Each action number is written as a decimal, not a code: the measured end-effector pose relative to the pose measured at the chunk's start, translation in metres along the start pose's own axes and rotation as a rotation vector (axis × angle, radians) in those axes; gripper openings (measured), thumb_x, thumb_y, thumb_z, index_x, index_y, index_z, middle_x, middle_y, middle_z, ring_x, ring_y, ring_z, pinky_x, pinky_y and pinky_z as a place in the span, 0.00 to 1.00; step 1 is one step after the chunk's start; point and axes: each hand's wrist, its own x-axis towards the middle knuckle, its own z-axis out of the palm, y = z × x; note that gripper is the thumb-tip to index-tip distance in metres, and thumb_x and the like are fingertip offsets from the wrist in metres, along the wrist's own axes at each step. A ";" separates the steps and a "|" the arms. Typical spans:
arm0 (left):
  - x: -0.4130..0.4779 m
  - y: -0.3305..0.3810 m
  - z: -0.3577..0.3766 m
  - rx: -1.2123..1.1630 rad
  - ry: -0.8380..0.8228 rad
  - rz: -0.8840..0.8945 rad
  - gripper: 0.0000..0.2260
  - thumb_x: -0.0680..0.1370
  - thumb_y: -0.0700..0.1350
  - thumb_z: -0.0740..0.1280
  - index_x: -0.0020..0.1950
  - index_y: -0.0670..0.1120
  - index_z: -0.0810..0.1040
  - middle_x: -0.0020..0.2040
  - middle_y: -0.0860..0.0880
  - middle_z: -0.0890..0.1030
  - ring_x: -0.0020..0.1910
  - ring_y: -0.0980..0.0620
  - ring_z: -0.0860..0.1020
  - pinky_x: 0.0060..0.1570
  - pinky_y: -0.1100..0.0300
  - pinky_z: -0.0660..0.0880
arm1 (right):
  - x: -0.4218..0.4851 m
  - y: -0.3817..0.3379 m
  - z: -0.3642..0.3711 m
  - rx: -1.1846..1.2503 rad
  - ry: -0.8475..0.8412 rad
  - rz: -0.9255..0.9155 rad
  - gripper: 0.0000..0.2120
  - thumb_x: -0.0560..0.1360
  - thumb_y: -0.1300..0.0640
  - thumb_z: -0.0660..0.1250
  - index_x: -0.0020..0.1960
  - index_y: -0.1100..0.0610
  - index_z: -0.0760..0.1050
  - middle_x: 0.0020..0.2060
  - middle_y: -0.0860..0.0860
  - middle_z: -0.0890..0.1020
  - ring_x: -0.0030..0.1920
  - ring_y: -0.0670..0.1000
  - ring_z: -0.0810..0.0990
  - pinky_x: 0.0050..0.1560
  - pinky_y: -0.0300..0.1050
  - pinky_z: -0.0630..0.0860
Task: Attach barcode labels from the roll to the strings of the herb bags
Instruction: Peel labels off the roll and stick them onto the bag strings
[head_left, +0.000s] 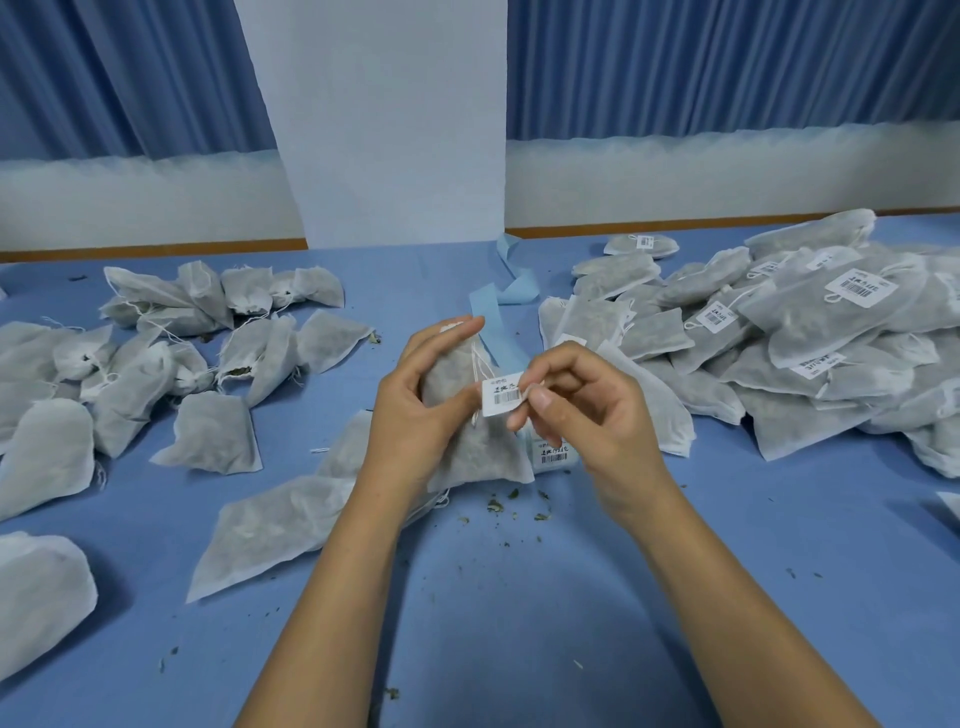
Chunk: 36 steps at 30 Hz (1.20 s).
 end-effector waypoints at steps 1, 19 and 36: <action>0.000 0.000 0.000 0.008 -0.009 -0.005 0.25 0.70 0.30 0.73 0.60 0.56 0.79 0.65 0.54 0.76 0.66 0.63 0.72 0.64 0.69 0.66 | -0.001 0.000 0.001 -0.008 -0.022 0.003 0.05 0.74 0.66 0.63 0.44 0.57 0.74 0.32 0.49 0.82 0.32 0.41 0.78 0.34 0.30 0.70; -0.003 0.004 0.000 0.028 -0.178 -0.036 0.32 0.66 0.33 0.71 0.70 0.49 0.72 0.72 0.51 0.68 0.70 0.65 0.65 0.62 0.72 0.66 | 0.001 0.017 -0.002 -0.195 -0.004 0.133 0.03 0.74 0.63 0.62 0.44 0.58 0.74 0.33 0.50 0.79 0.38 0.50 0.80 0.48 0.46 0.75; 0.000 -0.002 -0.001 0.008 -0.094 -0.031 0.20 0.77 0.38 0.67 0.69 0.47 0.73 0.74 0.53 0.66 0.71 0.67 0.64 0.69 0.69 0.62 | -0.002 0.016 0.000 -0.638 -0.039 0.119 0.05 0.69 0.55 0.62 0.44 0.50 0.73 0.26 0.58 0.70 0.28 0.53 0.67 0.34 0.47 0.67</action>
